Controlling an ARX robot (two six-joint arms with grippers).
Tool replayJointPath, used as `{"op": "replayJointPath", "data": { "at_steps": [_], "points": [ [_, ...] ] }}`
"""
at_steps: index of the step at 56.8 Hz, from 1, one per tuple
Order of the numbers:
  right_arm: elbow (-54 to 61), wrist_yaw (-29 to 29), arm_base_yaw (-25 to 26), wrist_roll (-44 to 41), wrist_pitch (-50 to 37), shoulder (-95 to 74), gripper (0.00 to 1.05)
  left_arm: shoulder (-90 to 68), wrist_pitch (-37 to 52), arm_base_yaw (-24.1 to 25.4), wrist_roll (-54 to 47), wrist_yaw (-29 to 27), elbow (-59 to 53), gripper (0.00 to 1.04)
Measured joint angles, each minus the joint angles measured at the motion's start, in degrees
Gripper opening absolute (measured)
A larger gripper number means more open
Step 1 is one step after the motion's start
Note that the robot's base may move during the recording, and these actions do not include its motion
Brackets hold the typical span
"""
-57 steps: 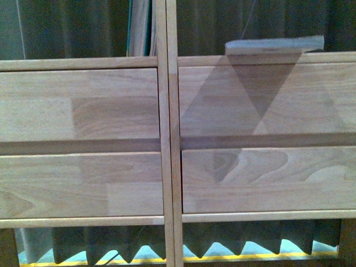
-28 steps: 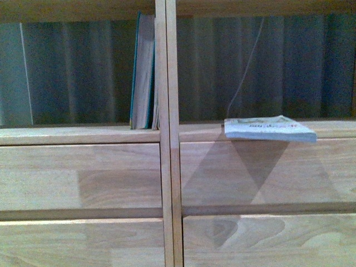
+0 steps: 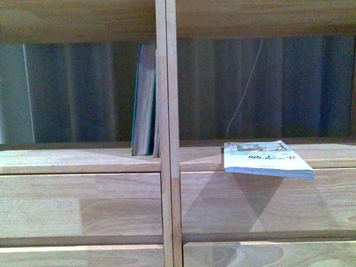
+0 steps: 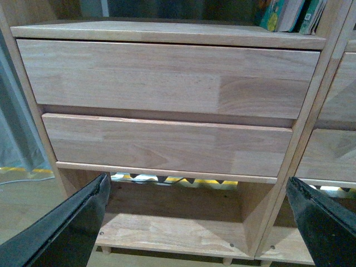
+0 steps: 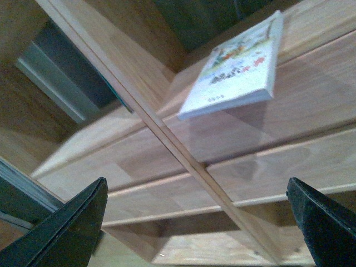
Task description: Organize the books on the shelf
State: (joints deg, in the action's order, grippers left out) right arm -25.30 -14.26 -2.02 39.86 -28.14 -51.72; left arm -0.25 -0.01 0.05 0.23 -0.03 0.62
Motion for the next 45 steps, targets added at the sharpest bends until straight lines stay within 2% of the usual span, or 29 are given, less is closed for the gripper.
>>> {"op": "replayJointPath", "data": {
  "at_steps": [6, 15, 33, 45],
  "points": [
    [-5.4, 1.46, -1.49, 8.02, -6.88, -14.51, 0.98, 0.0, 0.0, 0.0, 0.0, 0.0, 0.0, 0.98],
    [-10.97, 2.56, -1.33, 18.69, -10.54, -29.0, 0.98, 0.0, 0.0, 0.0, 0.0, 0.02, 0.0, 0.98],
    [-19.65, 5.62, -3.56, 30.03, -12.35, -40.22, 0.98, 0.0, 0.0, 0.0, 0.0, 0.0, 0.0, 0.98],
    [-28.04, 11.82, -5.66, 35.17, -10.78, -46.42, 0.98, 0.0, 0.0, 0.0, 0.0, 0.02, 0.0, 0.98]
  ]
}}
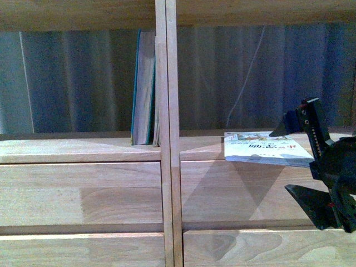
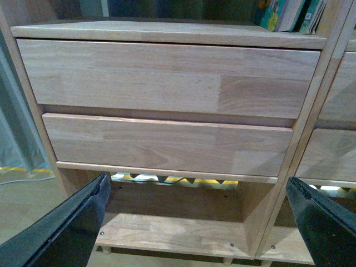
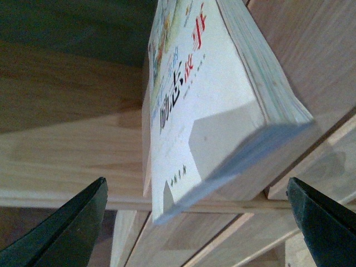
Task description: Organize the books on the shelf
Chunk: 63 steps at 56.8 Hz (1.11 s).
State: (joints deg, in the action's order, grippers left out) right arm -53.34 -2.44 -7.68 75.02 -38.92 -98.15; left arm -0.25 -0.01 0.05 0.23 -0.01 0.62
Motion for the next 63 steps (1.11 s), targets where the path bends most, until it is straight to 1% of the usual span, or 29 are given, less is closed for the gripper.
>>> {"op": "replayJointPath", "data": {
  "at_steps": [7, 14, 15, 16, 24, 30, 34, 35, 36, 43, 47, 59, 60, 61, 62, 63],
  "points": [
    [-4.96, 3.85, -0.09, 1.51, 1.11, -3.06, 0.98, 0.0, 0.0, 0.0, 0.0, 0.0, 0.0, 0.98],
    [-8.66, 5.99, -0.11, 2.89, 2.19, -5.11, 0.98, 0.0, 0.0, 0.0, 0.0, 0.0, 0.0, 0.98],
    [-9.25, 6.19, -0.17, 3.41, 2.58, -5.4, 0.96, 0.0, 0.0, 0.0, 0.0, 0.0, 0.0, 0.98],
    [-10.01, 6.62, -0.28, 3.67, 3.06, -5.86, 0.92, 0.0, 0.0, 0.0, 0.0, 0.0, 0.0, 0.98],
    [-12.24, 7.26, -0.81, 5.2, 4.13, -7.56, 0.72, 0.0, 0.0, 0.0, 0.0, 0.0, 0.0, 0.98],
    [-13.38, 7.37, -1.97, 6.27, 4.59, -8.98, 0.51, 0.0, 0.0, 0.0, 0.0, 0.0, 0.0, 0.98],
    [-13.44, 7.43, -2.47, 6.75, 4.63, -9.46, 0.4, 0.0, 0.0, 0.0, 0.0, 0.0, 0.0, 0.98],
    [-13.44, 7.39, -2.67, 6.88, 4.61, -9.64, 0.36, 0.0, 0.0, 0.0, 0.0, -0.02, 0.0, 0.98],
    [-13.44, 7.39, -2.69, 6.88, 4.59, -9.68, 0.35, 0.0, 0.0, 0.0, 0.0, 0.0, 0.0, 0.98],
    [-13.44, 7.34, -2.97, 7.56, 3.96, -9.9, 0.16, 0.0, 0.0, 0.0, 0.0, 0.0, 0.0, 0.98],
    [-13.22, 7.32, -2.91, 7.89, 3.48, -9.75, 0.08, 0.0, 0.0, 0.0, 0.0, 0.0, 0.0, 0.98],
    [-10.73, 5.05, -1.77, 7.93, 2.4, -7.56, 0.07, -0.02, 0.04, 0.04, 0.04, 0.39, -0.02, 0.98],
    [-10.56, 4.85, -1.7, 7.93, 2.36, -7.3, 0.07, -0.11, 0.28, 0.31, 0.81, 1.31, -0.02, 0.98],
    [-10.36, 4.68, -1.62, 7.93, 2.32, -7.08, 0.07, -0.85, 1.81, 1.44, 2.01, 5.16, -0.02, 0.98],
    [-10.03, 4.28, -1.38, 7.91, 2.21, -6.62, 0.07, -1.31, 2.86, 2.19, 3.3, 7.13, 0.0, 0.98],
    [-9.73, 3.96, -1.18, 7.89, 2.16, -6.1, 0.07, -2.67, 5.62, 3.93, 5.07, 11.37, 0.04, 0.98]
  ]
}}
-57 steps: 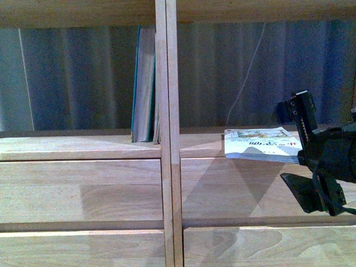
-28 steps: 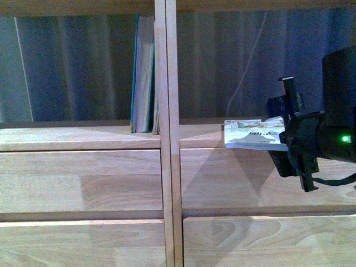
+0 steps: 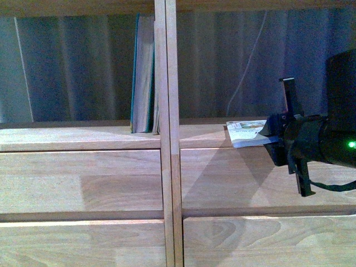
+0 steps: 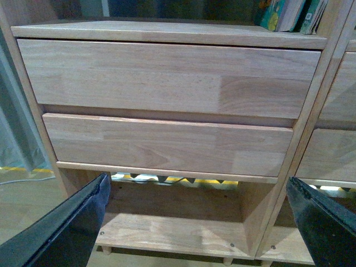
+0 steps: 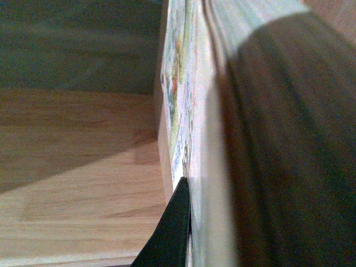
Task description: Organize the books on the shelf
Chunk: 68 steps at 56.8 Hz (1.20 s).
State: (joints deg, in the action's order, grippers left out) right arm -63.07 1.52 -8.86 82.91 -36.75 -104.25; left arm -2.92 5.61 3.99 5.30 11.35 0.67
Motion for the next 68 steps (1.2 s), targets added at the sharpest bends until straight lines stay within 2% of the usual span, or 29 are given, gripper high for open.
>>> {"op": "replayJointPath", "data": {
  "at_steps": [2, 8, 15, 20, 25, 28, 34, 36, 44, 50, 58, 68],
  "points": [
    [0.5, -0.57, 0.33, -0.22, -0.11, 1.09, 0.07, -4.31, 6.47, 4.04, 3.83, 7.8, 0.46, 0.98],
    [1.53, -2.45, 0.9, -0.92, -0.39, 3.69, 0.07, -17.33, 20.37, 11.65, 10.08, 19.21, 4.2, 0.98],
    [1.86, -5.14, 1.42, -2.97, -0.59, 7.21, 0.07, -31.65, 32.52, 14.4, 13.81, 23.41, 11.74, 0.98],
    [1.86, -6.54, 1.51, -4.7, -1.18, 9.35, 0.07, -40.48, 36.06, 14.12, 16.22, 24.76, 17.75, 0.98],
    [1.86, -8.33, 1.51, -7.41, -2.25, 11.43, 0.07, -49.13, 36.37, 12.09, 20.13, 27.74, 24.28, 0.98],
    [1.86, -9.05, 1.51, -8.76, -3.34, 12.55, 0.07, -54.8, 36.96, 9.99, 24.98, 32.68, 28.85, 0.98],
    [2.47, -11.13, 1.38, -10.93, -6.51, 15.1, 0.07, -62.75, 40.48, 5.92, 34.51, 38.49, 36.5, 0.98],
    [3.32, -12.0, 1.18, -11.41, -8.11, 16.26, 0.07, -65.44, 42.66, 4.42, 38.03, 38.29, 39.26, 0.98],
    [8.11, -16.85, -0.11, -12.52, -17.16, 20.06, 0.07, -75.84, 61.46, -1.51, 57.37, 40.7, 48.39, 0.98],
    [10.08, -19.89, -1.05, -12.85, -21.92, 20.63, 0.07, -79.34, 69.53, -4.87, 65.99, 41.38, 52.04, 0.98],
    [11.52, -21.77, -1.57, -11.5, -25.59, 20.65, 0.07, -81.42, 74.09, -8.68, 71.12, 41.64, 54.31, 0.98],
    [12.63, -24.17, -2.45, -8.61, -29.66, 20.98, 0.07, -81.68, 74.27, -9.68, 71.25, 41.59, 54.29, 0.98]
  ]
}}
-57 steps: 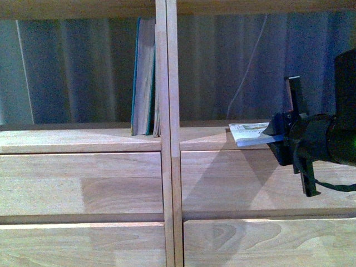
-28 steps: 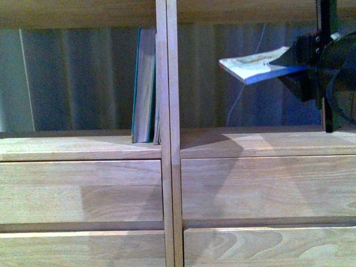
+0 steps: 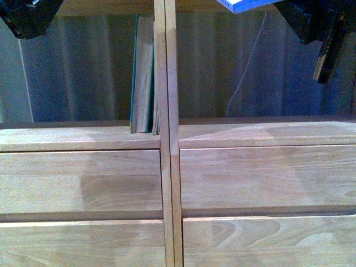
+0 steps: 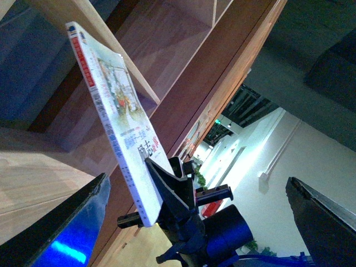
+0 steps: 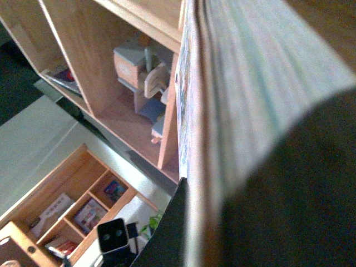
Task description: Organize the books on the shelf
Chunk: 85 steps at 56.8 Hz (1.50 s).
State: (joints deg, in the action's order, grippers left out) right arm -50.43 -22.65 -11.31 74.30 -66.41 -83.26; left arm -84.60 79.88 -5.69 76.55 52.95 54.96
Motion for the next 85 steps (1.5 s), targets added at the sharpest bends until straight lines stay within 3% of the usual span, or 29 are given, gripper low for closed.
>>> {"op": "replayJointPath", "data": {
  "at_steps": [17, 47, 59, 85],
  "points": [
    [1.88, -6.8, -5.42, 1.11, -3.96, 3.45, 0.07, -7.58, -0.68, -8.26, -0.44, 0.31, 5.2, 0.98],
    [2.1, -8.46, -7.43, -0.46, -3.43, 2.27, 0.07, -10.6, -9.64, -8.37, -7.34, -2.45, 16.57, 0.96],
    [2.67, -8.68, -7.1, -0.44, -3.48, 1.64, 0.07, -11.78, -13.59, -7.89, -10.73, -4.31, 20.72, 0.7],
    [3.26, -9.31, -7.23, -0.79, -4.13, 1.6, 0.07, -12.55, -8.46, -8.39, -10.25, -5.99, 18.47, 0.1]
  ]
}}
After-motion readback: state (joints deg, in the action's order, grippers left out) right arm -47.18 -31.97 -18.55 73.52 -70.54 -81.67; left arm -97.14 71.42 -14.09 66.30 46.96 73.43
